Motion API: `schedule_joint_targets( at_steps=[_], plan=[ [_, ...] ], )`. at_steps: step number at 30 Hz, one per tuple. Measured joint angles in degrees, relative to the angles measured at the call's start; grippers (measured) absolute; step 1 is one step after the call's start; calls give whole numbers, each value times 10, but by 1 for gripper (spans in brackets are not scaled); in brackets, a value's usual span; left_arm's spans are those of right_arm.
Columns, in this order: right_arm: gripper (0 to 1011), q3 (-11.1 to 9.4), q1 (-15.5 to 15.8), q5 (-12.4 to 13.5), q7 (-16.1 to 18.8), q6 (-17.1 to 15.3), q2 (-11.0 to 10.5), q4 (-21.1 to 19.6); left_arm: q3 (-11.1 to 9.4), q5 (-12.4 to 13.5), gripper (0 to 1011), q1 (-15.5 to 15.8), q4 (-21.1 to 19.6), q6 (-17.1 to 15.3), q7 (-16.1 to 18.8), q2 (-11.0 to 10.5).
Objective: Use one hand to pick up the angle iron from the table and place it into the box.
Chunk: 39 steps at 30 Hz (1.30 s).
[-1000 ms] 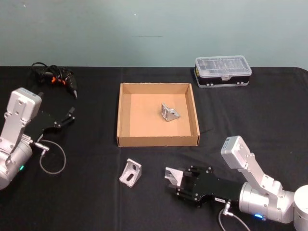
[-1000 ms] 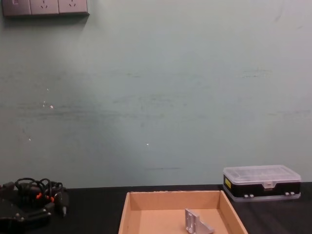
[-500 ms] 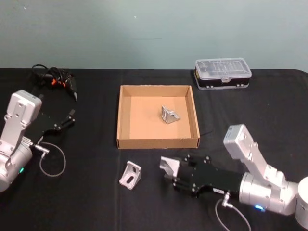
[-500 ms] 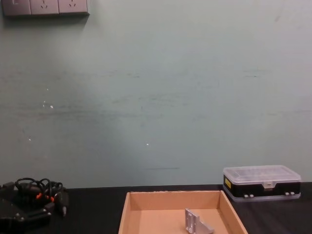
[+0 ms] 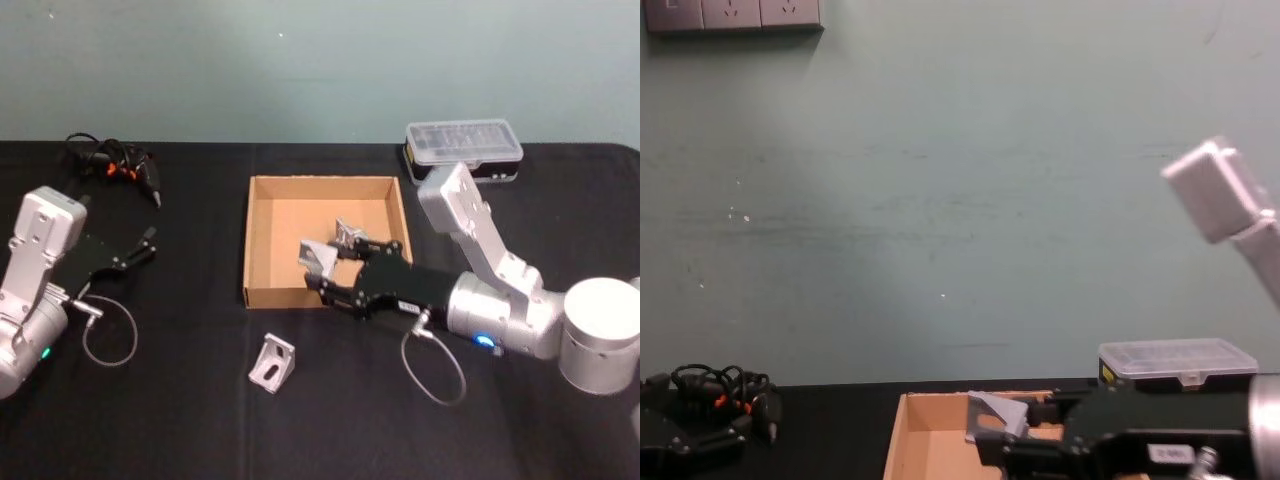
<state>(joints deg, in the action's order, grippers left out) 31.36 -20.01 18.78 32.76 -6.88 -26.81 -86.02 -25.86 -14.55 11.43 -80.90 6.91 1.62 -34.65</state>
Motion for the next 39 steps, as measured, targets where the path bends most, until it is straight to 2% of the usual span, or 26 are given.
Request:
schedule_joint_targets(
  at_steps=[5, 10, 20, 29, 39],
  plan=[
    [531, 16, -49, -14, -7, -13, 36, 64, 0, 0, 1011, 0, 0, 0, 0, 0],
    [531, 29, -82, -29, -10, -20, 61, 114, 0, 0, 1011, 0, 0, 0, 0, 0],
    [531, 45, -118, -57, -15, -35, 90, 175, 0, 0, 1011, 0, 0, 0, 0, 0],
    [531, 50, -144, -76, -15, -53, 111, 220, 0, 0, 1011, 0, 0, 0, 0, 0],
    [531, 53, -167, -93, -8, -49, 130, 267, 0, 0, 1011, 0, 0, 0, 0, 0]
  ],
)
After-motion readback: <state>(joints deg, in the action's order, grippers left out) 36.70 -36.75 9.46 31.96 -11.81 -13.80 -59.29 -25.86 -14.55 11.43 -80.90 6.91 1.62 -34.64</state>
